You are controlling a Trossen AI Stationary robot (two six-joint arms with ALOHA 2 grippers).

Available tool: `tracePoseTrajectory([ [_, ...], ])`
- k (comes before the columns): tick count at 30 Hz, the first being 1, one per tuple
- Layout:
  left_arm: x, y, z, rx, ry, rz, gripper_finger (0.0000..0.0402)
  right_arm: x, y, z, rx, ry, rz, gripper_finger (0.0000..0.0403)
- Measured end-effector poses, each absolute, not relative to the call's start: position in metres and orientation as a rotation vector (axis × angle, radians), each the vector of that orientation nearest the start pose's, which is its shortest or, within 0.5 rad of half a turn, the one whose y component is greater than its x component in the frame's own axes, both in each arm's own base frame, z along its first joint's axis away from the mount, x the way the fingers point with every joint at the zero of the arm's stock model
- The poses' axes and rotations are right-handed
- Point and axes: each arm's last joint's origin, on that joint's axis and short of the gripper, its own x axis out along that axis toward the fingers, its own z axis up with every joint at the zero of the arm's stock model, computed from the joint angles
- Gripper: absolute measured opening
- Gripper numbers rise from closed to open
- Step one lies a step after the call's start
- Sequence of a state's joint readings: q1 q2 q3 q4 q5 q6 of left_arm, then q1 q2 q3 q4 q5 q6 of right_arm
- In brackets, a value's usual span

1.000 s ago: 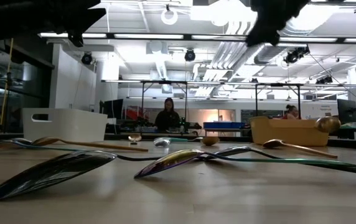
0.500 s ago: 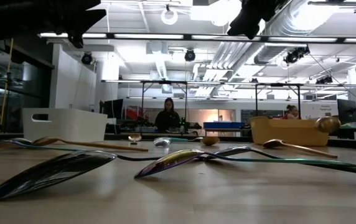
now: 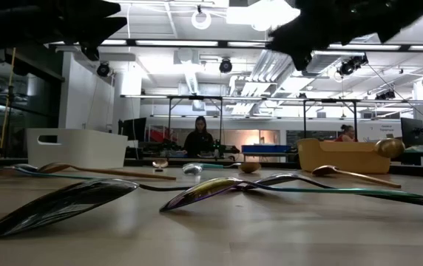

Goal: Sort silverware by color (type)
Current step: Put the gold spoon into the yellow bin

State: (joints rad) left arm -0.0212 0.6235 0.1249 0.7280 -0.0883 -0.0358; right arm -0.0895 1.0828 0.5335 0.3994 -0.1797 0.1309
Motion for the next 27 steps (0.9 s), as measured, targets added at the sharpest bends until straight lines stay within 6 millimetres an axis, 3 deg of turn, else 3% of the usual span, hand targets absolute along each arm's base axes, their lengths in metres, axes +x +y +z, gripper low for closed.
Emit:
tracePoseTrajectory([
  [6,0.144,0.0,0.215,-0.044,-0.231,0.065,0.0149,0.228,-0.007,0.237,0.06,-0.063,0.107,0.0129],
  [20,0.144,0.002,0.215,-0.105,-0.231,0.132,0.0149,0.229,-0.007,0.232,0.04,-0.022,0.11,0.0129],
  [23,0.153,0.003,0.217,-0.094,-0.146,0.174,0.0149,0.229,-0.007,0.23,0.015,-0.001,0.11,0.0129],
  [27,0.173,0.003,0.236,-0.062,0.116,0.199,0.0149,0.229,-0.007,0.229,0.008,0.012,0.111,0.0129],
])
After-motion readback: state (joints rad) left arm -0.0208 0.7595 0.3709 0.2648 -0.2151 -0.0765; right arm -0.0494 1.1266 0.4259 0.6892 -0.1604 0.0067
